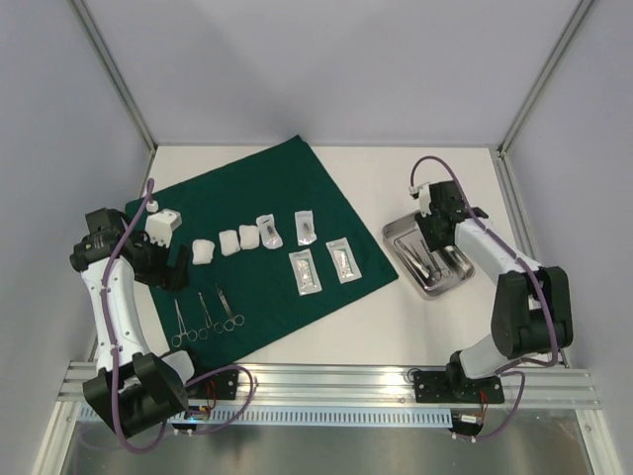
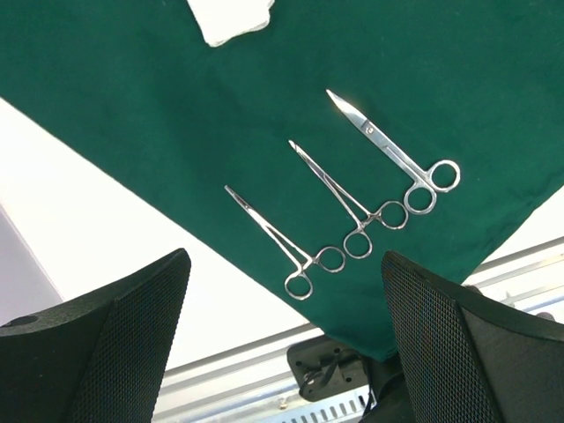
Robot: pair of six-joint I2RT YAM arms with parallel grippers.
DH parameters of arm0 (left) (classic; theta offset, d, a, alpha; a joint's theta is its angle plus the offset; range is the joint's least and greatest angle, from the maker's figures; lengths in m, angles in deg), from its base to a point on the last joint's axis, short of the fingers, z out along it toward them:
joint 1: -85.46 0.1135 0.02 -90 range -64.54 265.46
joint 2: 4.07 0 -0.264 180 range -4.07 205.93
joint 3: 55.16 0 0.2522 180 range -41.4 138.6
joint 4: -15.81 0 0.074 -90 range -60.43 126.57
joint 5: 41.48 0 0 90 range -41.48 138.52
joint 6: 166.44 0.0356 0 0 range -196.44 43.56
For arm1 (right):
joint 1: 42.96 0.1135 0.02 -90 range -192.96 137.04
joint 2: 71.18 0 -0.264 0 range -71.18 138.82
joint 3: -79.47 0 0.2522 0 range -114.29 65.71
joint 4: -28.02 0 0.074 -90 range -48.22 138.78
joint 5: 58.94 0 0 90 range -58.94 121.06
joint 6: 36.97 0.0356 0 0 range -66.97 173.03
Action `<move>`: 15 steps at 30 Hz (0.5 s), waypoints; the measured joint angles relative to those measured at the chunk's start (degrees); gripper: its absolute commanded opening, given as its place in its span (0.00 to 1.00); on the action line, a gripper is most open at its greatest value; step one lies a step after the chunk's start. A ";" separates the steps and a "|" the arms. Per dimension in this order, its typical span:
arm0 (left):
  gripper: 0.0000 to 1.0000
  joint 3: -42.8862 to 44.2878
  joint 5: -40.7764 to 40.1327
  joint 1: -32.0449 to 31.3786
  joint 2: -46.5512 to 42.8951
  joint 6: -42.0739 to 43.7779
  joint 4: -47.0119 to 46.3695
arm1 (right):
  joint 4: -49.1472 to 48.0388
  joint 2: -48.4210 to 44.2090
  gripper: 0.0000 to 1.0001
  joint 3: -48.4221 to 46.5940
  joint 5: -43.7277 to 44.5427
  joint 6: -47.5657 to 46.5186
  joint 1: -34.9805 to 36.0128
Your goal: Prepare the surgical pack
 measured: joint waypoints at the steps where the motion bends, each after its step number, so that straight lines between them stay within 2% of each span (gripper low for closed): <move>1: 0.99 -0.07 -0.35 0.00 -0.57 0.09 0.31 | 0.81 -1.40 0.37 -1.33 0.44 1.14 0.39; 5: 0.99 -1.84 -2.93 0.00 -3.63 0.42 0.57 | 3.28 -8.04 0.45 -7.72 4.98 8.33 6.47; 10: 0.99 -7.43 -9.20 0.00 -4.52 0.52 0.09 | 2.58 -15.32 0.46 -10.86 10.97 22.14 26.64; 15: 1.00 -11.34 -14.84 0.00 -4.48 0.31 -1.14 | 0.94 -10.29 0.44 -13.22 12.22 34.40 42.12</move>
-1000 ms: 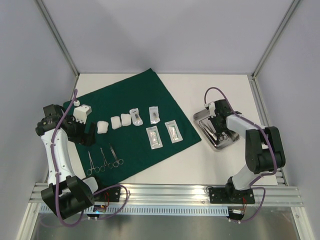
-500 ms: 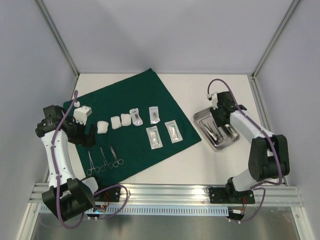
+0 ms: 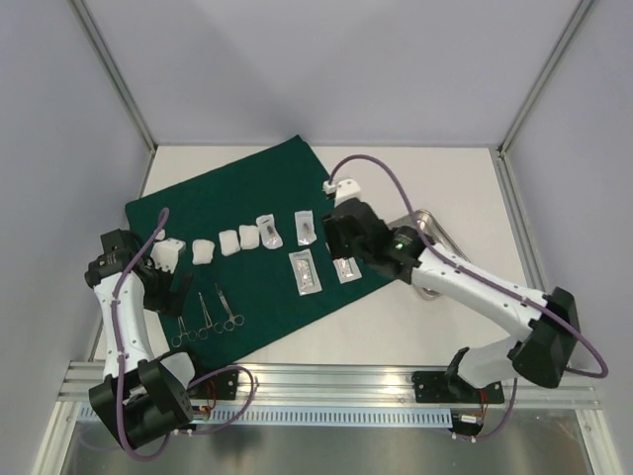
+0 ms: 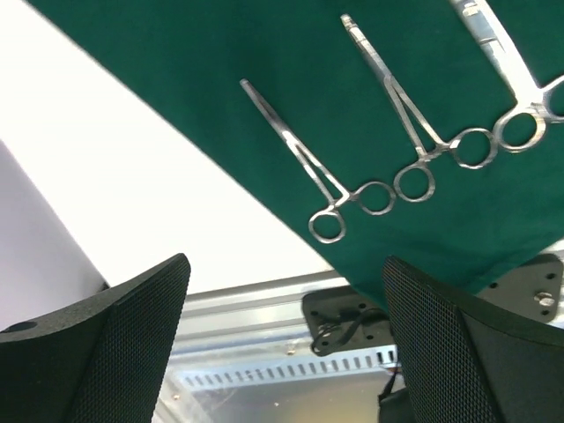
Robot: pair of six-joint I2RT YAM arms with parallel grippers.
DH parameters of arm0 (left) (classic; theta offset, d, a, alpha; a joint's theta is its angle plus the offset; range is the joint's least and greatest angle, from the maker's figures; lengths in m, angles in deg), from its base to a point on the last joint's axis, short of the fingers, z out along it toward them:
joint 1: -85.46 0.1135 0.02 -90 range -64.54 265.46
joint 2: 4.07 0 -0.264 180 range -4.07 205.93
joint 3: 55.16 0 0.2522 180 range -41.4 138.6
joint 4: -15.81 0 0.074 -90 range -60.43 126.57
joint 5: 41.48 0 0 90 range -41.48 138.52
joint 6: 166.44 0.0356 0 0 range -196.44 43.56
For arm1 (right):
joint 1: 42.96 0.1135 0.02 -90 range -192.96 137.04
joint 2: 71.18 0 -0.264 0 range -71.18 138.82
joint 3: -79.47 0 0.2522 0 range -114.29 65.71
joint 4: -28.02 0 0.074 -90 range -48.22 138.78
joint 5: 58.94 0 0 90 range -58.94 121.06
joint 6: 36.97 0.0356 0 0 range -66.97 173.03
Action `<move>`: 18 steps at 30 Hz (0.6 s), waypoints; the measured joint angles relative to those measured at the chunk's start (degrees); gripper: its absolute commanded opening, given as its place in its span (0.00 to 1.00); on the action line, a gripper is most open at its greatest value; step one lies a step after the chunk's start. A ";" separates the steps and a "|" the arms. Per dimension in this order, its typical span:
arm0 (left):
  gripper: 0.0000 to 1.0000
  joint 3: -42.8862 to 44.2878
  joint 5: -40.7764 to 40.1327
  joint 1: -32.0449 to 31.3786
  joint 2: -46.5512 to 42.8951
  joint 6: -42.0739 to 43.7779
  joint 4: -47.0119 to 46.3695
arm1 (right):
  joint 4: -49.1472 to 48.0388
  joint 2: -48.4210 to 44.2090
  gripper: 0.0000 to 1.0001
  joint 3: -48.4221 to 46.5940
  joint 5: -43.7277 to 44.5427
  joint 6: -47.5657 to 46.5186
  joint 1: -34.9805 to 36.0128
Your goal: Prepare the surgical pack
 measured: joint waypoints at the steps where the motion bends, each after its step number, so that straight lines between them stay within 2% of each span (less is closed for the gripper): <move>1: 1.00 -0.46 -1.05 0.00 -0.09 -0.02 -0.72 | -0.07 2.73 0.45 -1.42 0.68 1.86 2.75; 9: 1.00 -6.16 -7.19 0.00 -1.86 -0.17 -7.28 | 0.74 30.21 0.43 -23.98 2.16 10.05 17.16; 14: 1.00 -11.61 -8.35 2.14 -3.98 1.07 -10.95 | 1.33 44.52 0.41 -38.27 0.31 12.31 20.96; 18: 1.00 -12.31 -8.39 8.33 -2.01 2.80 -12.68 | 1.81 52.61 0.41 -44.96 -1.11 13.62 21.42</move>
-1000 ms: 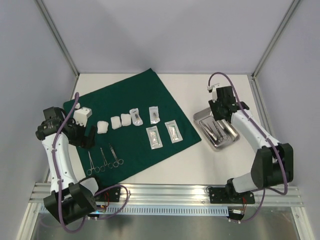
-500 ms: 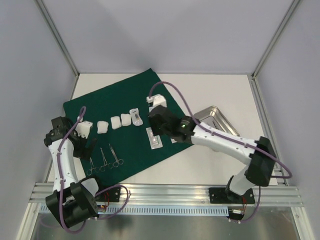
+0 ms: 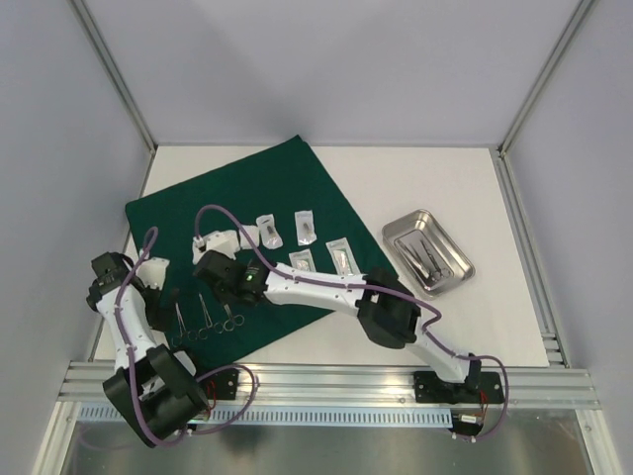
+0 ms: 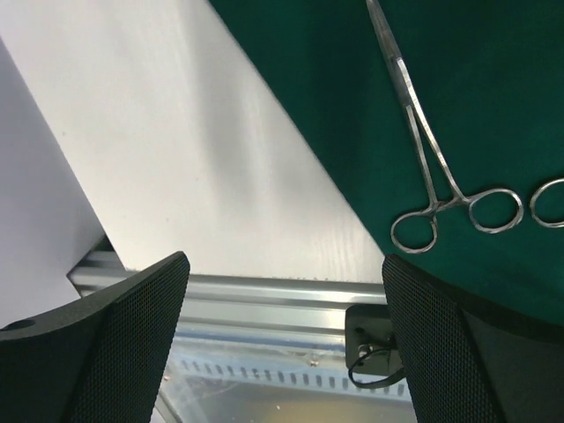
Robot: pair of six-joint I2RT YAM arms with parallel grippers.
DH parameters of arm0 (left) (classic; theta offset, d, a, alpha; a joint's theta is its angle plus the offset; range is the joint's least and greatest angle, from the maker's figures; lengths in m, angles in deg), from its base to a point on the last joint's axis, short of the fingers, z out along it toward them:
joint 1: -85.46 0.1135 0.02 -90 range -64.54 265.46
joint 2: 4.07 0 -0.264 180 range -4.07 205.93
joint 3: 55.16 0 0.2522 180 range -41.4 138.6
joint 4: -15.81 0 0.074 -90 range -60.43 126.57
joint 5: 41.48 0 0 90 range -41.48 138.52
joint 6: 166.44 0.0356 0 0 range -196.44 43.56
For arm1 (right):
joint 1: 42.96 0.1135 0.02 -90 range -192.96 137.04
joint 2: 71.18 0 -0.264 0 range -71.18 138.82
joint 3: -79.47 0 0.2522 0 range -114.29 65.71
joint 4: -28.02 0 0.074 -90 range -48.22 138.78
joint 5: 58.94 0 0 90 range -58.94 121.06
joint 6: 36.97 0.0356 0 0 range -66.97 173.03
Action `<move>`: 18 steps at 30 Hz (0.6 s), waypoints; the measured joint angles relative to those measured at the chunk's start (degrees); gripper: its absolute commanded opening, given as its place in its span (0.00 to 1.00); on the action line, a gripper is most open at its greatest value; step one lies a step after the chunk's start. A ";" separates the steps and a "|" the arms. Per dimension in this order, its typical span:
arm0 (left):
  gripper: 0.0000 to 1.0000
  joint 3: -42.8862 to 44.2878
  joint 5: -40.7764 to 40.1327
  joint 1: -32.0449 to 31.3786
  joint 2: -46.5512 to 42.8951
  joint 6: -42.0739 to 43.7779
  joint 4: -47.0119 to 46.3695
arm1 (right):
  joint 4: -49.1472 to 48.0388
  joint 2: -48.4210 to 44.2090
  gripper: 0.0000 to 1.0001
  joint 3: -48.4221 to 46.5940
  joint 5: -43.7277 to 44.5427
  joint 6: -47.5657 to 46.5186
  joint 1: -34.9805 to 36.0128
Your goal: Prepare the surgical pack
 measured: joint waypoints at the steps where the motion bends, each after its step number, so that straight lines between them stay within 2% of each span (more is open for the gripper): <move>1: 1.00 0.17 0.39 1.79 0.81 0.46 -0.33 | 0.09 1.05 0.41 -0.50 -0.22 0.11 0.09; 6: 0.99 1.79 2.34 6.36 3.02 2.36 -1.01 | 1.75 5.62 0.41 -2.56 -0.24 0.90 0.28; 18: 0.99 2.14 5.11 6.47 2.69 3.98 -0.92 | 3.65 9.35 0.37 -4.76 -0.39 0.61 1.20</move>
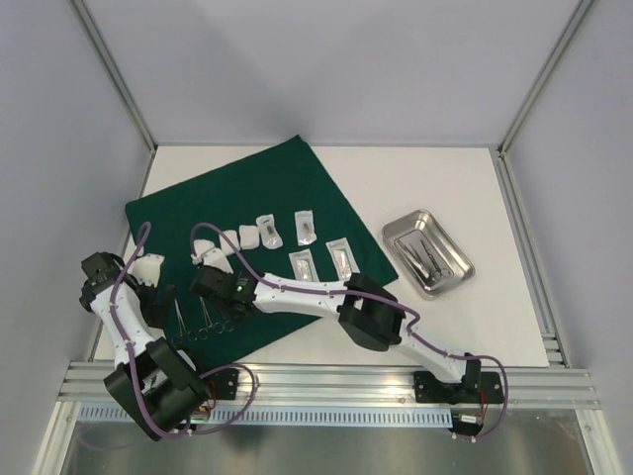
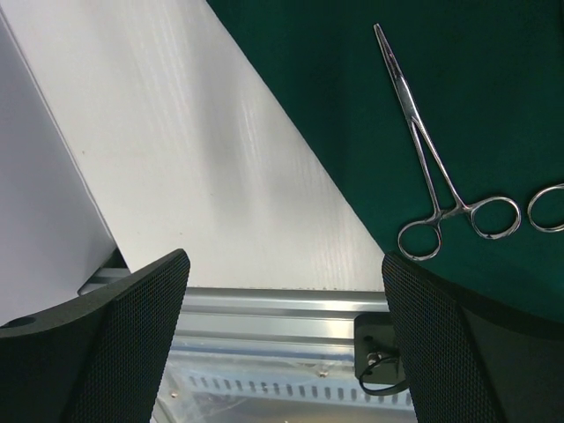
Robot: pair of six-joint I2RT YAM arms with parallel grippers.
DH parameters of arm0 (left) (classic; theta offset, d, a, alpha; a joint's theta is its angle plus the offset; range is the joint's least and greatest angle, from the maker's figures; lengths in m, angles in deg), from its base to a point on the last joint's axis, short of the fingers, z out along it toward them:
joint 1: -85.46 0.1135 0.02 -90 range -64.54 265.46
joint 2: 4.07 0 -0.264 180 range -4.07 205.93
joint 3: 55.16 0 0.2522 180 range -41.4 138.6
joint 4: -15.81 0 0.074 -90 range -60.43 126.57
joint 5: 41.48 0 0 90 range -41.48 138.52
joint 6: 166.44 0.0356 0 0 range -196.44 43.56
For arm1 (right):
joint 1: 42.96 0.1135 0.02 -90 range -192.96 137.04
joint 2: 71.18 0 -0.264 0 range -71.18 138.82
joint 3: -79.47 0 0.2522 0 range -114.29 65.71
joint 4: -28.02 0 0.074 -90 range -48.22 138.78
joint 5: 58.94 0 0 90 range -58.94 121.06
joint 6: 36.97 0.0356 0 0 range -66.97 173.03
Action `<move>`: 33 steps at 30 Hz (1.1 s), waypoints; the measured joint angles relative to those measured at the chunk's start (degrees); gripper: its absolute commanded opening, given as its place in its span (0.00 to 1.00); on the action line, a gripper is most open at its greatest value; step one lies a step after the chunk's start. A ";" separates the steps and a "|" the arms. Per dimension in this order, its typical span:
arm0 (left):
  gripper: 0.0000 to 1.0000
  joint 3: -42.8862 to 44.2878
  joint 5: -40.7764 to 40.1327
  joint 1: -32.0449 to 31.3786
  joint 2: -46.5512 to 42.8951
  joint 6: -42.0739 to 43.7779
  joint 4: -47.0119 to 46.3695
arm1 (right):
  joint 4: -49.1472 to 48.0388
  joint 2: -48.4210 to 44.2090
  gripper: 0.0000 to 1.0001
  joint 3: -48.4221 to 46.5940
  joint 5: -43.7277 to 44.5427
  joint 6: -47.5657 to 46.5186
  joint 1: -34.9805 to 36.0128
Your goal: Prepare the surgical pack
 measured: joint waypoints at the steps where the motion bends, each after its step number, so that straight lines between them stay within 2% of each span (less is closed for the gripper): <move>1: 0.99 0.00 0.11 0.00 0.00 0.15 0.00 | -0.02 0.00 0.38 -0.20 0.00 -0.09 0.15; 17: 0.99 0.00 0.63 0.02 -0.07 0.39 0.07 | 1.20 3.43 0.36 -4.61 0.76 -0.55 1.29; 19: 0.99 0.00 0.76 0.02 -0.09 0.39 0.09 | 2.14 4.13 0.32 -5.68 1.92 -0.74 1.60; 23: 0.99 0.00 0.96 0.02 -0.11 0.42 0.22 | 2.73 4.92 0.14 -6.88 4.24 -0.59 2.27; 26: 0.99 0.00 1.05 0.02 -0.13 0.44 0.52 | 2.78 5.11 0.06 -7.13 5.66 -0.42 2.73; 27: 0.99 0.00 1.16 0.02 -0.20 0.46 0.63 | 2.80 5.11 0.00 -7.13 5.88 -0.37 2.78; 33: 0.99 0.02 1.70 0.02 -1.22 0.57 1.31 | 2.78 5.05 0.00 -7.13 5.79 -0.22 2.75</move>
